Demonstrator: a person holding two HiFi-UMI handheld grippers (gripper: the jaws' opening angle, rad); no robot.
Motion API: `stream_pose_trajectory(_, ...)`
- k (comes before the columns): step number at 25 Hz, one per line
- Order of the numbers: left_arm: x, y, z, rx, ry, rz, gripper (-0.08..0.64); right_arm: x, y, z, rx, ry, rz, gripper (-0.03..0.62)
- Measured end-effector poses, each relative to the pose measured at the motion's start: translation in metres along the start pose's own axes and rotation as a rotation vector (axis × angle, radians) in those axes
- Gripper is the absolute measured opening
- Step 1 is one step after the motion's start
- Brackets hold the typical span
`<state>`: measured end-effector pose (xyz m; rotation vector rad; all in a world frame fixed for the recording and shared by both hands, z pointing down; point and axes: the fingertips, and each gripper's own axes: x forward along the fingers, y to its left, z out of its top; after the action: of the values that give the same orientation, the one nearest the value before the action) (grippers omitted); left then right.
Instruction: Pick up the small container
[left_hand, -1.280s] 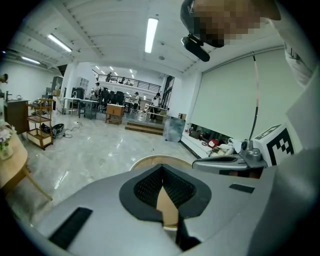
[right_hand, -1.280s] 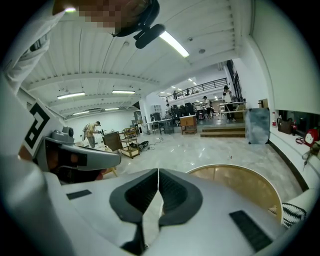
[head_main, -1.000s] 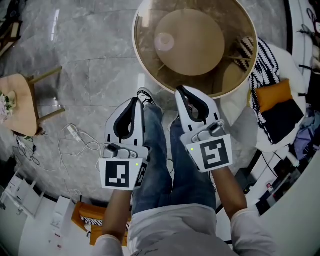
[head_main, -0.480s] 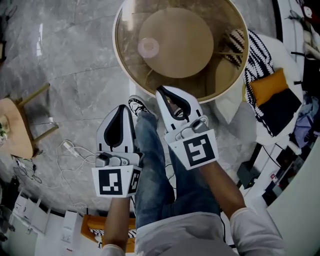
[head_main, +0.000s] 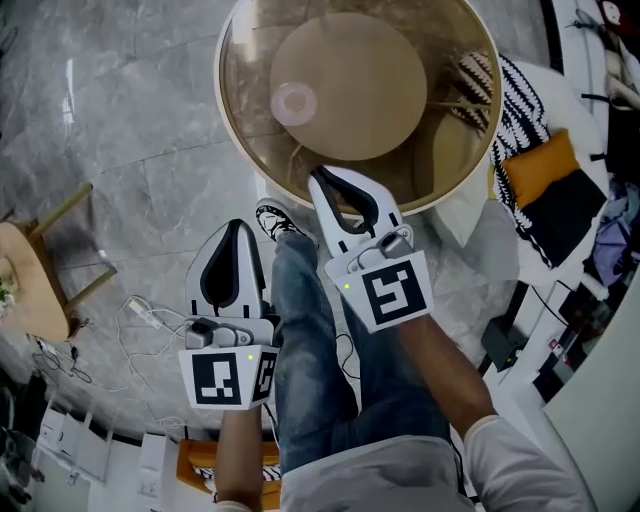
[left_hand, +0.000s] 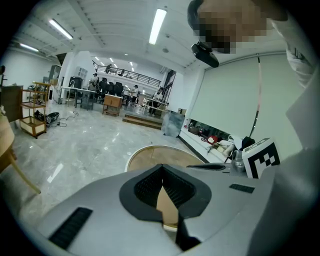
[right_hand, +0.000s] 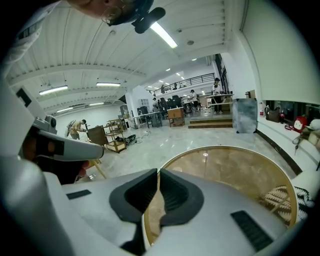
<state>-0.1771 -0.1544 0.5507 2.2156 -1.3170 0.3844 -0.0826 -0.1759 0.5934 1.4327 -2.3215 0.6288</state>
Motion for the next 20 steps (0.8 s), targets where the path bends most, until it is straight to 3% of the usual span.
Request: stream_pose_trajectory(20,0.022,0.024,-0.006,-0.020,0.045,-0.047,0.017,0.067,-0.027,-0.030,-0.007,0.068,-0.070,0.087)
